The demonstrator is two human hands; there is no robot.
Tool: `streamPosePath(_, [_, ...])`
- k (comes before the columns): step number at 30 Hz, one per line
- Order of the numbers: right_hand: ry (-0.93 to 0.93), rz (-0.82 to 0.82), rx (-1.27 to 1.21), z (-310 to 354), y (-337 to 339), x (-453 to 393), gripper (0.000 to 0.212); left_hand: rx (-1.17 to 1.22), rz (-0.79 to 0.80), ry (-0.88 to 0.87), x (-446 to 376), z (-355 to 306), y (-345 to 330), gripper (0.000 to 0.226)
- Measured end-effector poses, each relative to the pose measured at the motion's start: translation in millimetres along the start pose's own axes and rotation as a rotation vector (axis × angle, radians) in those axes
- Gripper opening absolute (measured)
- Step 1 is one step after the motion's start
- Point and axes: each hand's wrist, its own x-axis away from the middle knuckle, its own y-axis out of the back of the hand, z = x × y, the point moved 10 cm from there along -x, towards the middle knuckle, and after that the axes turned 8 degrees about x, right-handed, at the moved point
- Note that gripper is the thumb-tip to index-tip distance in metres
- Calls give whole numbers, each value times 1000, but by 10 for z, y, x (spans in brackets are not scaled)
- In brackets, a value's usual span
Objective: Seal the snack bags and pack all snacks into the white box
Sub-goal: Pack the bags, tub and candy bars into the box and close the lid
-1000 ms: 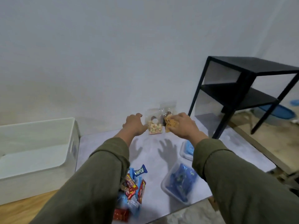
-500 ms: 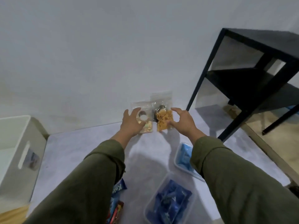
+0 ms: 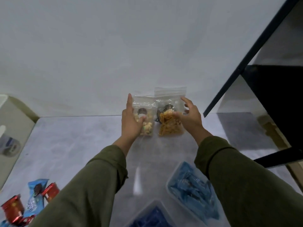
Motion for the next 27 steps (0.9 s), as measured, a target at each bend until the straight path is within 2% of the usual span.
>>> streamPosePath(5, [73,50,-11,42,-64,-167,32,52,-72,-140,-77,-70,69,59])
streamPosePath(11, [92,64,26,4,-127,-273,25,-9,-53,-127,-185,13,18,27])
streamPosePath(16, [83,103,1,-31,-202,-271,27,81,49,-9,-233,154,-45,27])
streamPosePath(23, [6,85,-141,127,-83,-98,31,187,108,17,-219,81,76,25])
streamPosePath(27, [2,14,-112,388,23,106,29,195,118,12,-163,-46,301,26])
